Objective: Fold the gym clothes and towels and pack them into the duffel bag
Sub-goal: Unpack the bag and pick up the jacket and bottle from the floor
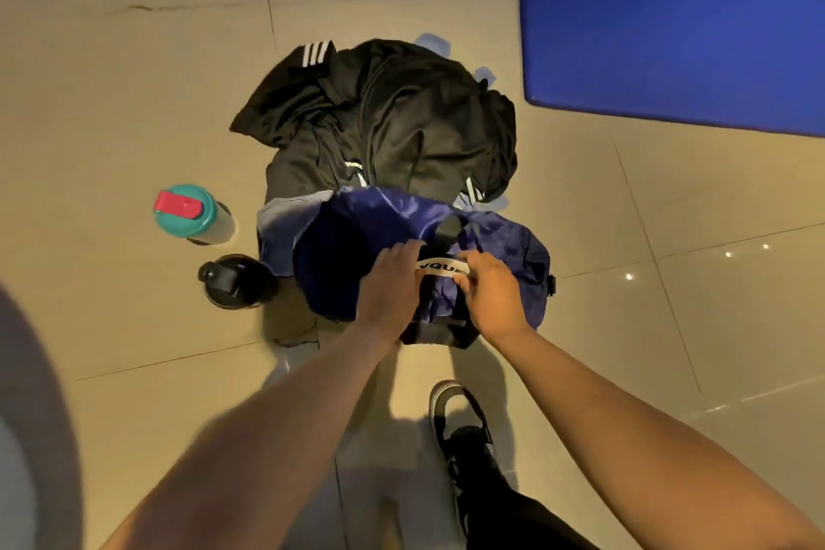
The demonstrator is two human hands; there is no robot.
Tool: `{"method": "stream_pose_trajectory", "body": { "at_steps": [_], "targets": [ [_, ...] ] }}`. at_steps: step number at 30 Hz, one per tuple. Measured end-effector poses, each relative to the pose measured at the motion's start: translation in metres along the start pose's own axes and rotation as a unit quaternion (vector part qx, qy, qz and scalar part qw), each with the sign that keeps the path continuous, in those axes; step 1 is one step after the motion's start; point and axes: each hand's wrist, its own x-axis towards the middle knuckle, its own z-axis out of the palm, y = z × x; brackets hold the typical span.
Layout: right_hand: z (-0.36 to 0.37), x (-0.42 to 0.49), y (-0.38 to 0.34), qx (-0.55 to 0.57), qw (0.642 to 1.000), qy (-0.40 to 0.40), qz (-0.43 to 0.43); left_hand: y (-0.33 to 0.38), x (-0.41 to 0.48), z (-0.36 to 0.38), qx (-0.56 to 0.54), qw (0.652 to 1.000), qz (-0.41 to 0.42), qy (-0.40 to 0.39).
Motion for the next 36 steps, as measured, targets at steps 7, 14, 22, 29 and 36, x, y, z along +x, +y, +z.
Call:
{"method": "stream_pose_trajectory", "body": {
  "at_steps": [7, 14, 22, 29, 36],
  "targets": [
    [-0.165, -0.052, -0.146, 0.057, 0.998, 0.003, -0.037, 0.098, -0.049, -0.198, -0.044, 0.997, -0.038, 0.042],
    [-0.341, -0.111, -0.318, 0.03, 0.995, -0.023, -0.09, 0.202, -0.129, -0.41, -0.032, 0.987, -0.09, 0.127],
    [-0.453, -0.148, -0.519, 0.034, 0.959, -0.032, -0.28, 0.231, -0.217, -0.614, -0.024, 0.954, -0.13, 0.268],
    [-0.462, -0.195, -0.686, 0.063, 0.893, -0.006, -0.446, 0.208, -0.306, -0.746, 0.075, 0.883, -0.201, 0.416],
    [-0.377, -0.279, -0.783, 0.067, 0.827, -0.1, -0.549, 0.132, -0.438, -0.774, 0.126, 0.813, -0.323, 0.467]
  ]
}}
